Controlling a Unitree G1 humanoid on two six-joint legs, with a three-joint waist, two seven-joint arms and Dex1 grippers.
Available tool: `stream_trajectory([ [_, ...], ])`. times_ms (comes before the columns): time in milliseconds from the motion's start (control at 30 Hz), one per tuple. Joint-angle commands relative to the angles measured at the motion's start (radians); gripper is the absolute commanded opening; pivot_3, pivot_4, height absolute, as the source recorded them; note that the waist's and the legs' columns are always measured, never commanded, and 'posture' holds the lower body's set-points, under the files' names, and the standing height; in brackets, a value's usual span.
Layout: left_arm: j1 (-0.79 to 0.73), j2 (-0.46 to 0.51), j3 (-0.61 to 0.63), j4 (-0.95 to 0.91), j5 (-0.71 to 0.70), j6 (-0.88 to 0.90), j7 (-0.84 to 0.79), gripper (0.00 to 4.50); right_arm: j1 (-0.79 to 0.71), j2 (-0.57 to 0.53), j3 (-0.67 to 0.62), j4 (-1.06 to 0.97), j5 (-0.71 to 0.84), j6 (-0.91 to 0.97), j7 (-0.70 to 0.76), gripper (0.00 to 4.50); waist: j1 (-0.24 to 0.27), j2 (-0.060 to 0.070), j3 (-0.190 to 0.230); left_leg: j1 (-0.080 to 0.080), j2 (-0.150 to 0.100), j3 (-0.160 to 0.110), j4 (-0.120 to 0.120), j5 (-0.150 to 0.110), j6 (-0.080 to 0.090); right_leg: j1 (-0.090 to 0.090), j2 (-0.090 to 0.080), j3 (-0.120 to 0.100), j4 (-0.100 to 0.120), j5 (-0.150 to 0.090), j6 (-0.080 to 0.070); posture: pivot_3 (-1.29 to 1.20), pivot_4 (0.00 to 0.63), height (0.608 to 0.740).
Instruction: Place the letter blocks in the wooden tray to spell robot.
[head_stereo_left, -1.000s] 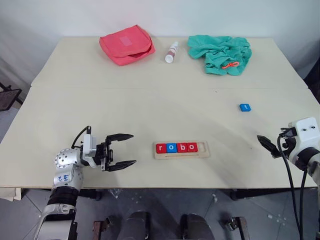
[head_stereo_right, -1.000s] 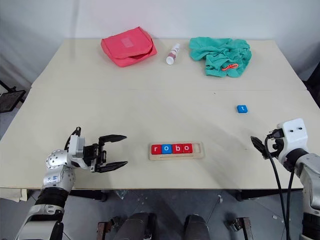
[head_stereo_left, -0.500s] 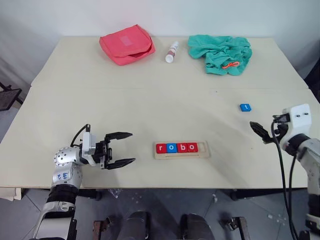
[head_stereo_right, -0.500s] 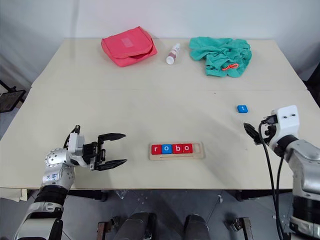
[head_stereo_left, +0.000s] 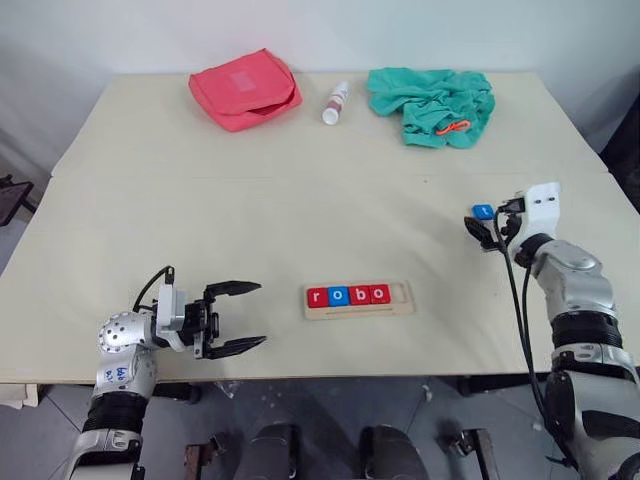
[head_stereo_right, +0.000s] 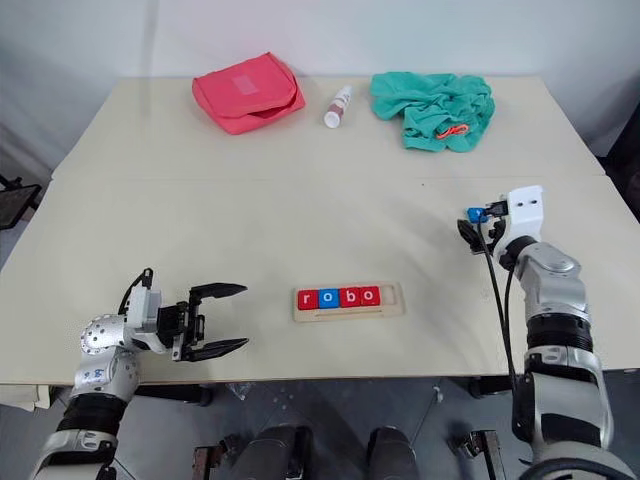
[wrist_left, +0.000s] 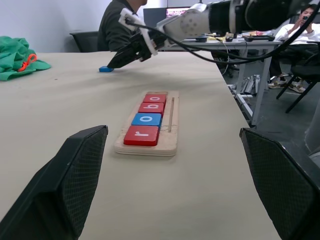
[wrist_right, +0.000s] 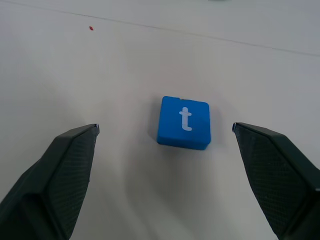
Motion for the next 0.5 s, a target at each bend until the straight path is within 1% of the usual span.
stream_trajectory([
  [33,0.023,0.010,0.021,-0.050,-0.018,0.001,-0.019,4.50,-0.051,0.008,0.008,0.096,-0.020,-0.078,-0.022,4.48,-0.003,0.000,0.000,0.000,0.000,0.000,0.000,0.000,0.000,0.000,0.000,0.000,0.000,0.000,0.000,0.00,0.150,0.740],
  [100,0.030,0.010,0.024,-0.057,-0.017,0.001,-0.016,4.50,-0.073,0.018,0.018,0.151,-0.029,-0.098,-0.037,4.48,-0.010,0.000,0.000,0.000,0.000,-0.001,0.000,0.000,0.000,0.000,0.000,0.000,0.000,0.000,0.000,0.00,0.150,0.740],
  [133,0.031,0.009,0.026,-0.059,-0.017,0.001,-0.015,4.50,-0.083,0.022,0.019,0.178,-0.033,-0.103,-0.054,4.31,-0.012,0.000,0.000,0.000,0.000,-0.001,0.000,0.000,0.000,0.000,0.000,0.000,0.000,0.000,0.000,0.00,0.150,0.740],
  [200,0.033,0.007,0.029,-0.059,-0.015,0.000,-0.014,4.50,-0.096,0.025,0.017,0.214,-0.034,-0.118,-0.069,3.82,-0.013,0.000,0.000,0.000,0.000,-0.001,0.000,0.000,0.000,0.000,0.000,0.000,0.000,0.000,0.000,0.00,0.150,0.740],
  [333,0.032,0.005,0.030,-0.057,-0.013,-0.002,-0.017,4.50,-0.110,0.026,0.019,0.261,-0.032,-0.146,-0.080,2.46,-0.010,0.000,0.000,0.000,0.000,-0.001,0.000,0.000,0.000,0.001,0.000,0.000,0.000,0.000,0.000,0.00,0.150,0.740],
  [367,0.032,0.004,0.030,-0.055,-0.013,-0.002,-0.018,4.50,-0.113,0.026,0.019,0.269,-0.032,-0.152,-0.080,2.02,-0.010,0.000,0.000,0.000,0.000,-0.002,0.000,0.000,0.000,0.001,0.000,0.000,0.000,0.000,0.000,0.00,0.150,0.740],
  [433,0.028,0.002,0.029,-0.051,-0.012,-0.004,-0.019,4.50,-0.119,0.028,0.018,0.287,-0.030,-0.161,-0.085,1.46,-0.010,0.000,0.000,0.000,0.000,-0.002,0.000,0.000,0.000,0.001,0.000,0.000,0.000,0.000,0.000,0.00,0.150,0.740],
  [500,0.020,-0.002,0.027,-0.043,-0.011,-0.006,-0.021,4.50,-0.126,0.029,0.017,0.305,-0.029,-0.169,-0.092,1.47,-0.010,0.000,0.000,0.000,0.000,-0.002,0.000,0.000,0.000,0.001,0.000,0.000,0.000,0.000,0.000,0.00,0.150,0.740],
])
